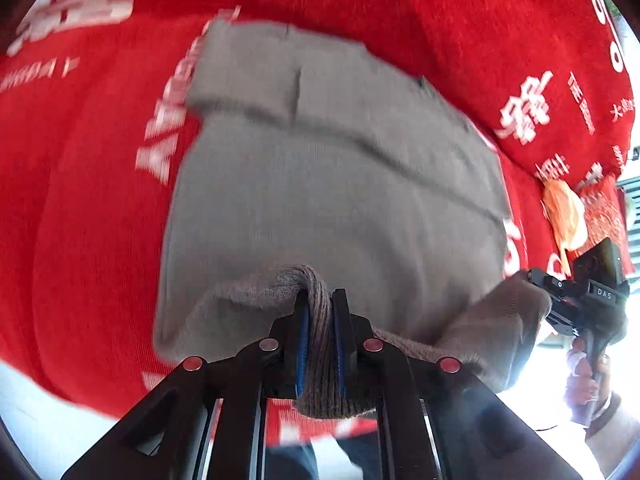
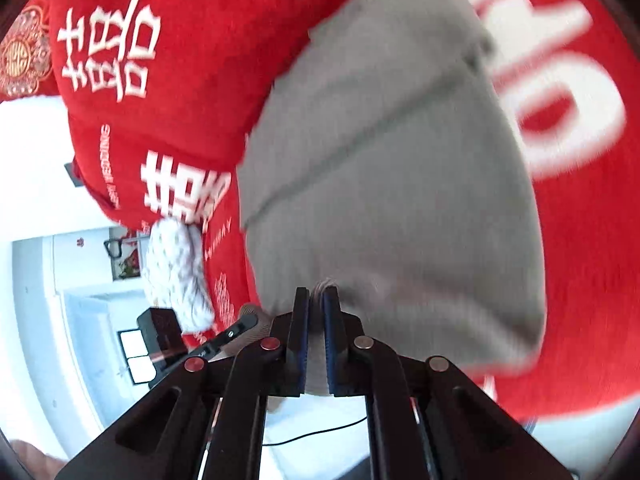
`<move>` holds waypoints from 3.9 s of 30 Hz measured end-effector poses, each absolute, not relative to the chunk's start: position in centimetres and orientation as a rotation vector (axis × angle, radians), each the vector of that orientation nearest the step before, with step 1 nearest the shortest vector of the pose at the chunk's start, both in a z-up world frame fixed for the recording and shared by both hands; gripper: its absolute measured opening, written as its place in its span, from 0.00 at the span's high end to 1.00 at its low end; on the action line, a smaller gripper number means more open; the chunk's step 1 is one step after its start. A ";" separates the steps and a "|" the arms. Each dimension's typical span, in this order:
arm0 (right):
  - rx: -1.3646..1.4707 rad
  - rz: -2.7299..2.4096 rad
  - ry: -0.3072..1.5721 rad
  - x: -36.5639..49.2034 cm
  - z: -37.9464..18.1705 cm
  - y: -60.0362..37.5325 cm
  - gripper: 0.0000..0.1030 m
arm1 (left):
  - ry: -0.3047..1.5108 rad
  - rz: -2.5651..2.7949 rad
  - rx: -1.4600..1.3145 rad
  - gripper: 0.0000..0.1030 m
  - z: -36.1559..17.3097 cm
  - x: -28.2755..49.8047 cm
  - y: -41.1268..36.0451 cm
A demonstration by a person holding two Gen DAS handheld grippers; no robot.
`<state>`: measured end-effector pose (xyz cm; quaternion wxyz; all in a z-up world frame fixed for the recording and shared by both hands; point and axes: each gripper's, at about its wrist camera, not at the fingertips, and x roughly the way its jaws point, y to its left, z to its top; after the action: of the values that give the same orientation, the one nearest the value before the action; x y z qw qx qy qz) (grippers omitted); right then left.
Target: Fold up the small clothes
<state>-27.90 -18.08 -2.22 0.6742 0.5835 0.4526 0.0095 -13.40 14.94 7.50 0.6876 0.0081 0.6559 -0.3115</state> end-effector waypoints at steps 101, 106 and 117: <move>0.464 -0.453 1.436 -15.8 -2.4 -20.7 0.55 | 1.432 -0.413 0.356 0.23 0.9 3.9 7.8; 0.352 -0.539 1.426 -19.4 -1.1 -20.7 0.51 | 1.457 -0.375 0.390 0.17 1.2 3.5 11.3; 1.233 -0.627 1.186 -32.9 -1.0 -22.8 0.42 | 1.641 -0.397 0.089 0.17 0.6 1.3 16.0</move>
<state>-32.91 -22.83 -1.03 0.6129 0.5345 0.5144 -0.2721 1.28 15.97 0.60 0.6637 0.0395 0.7261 -0.1755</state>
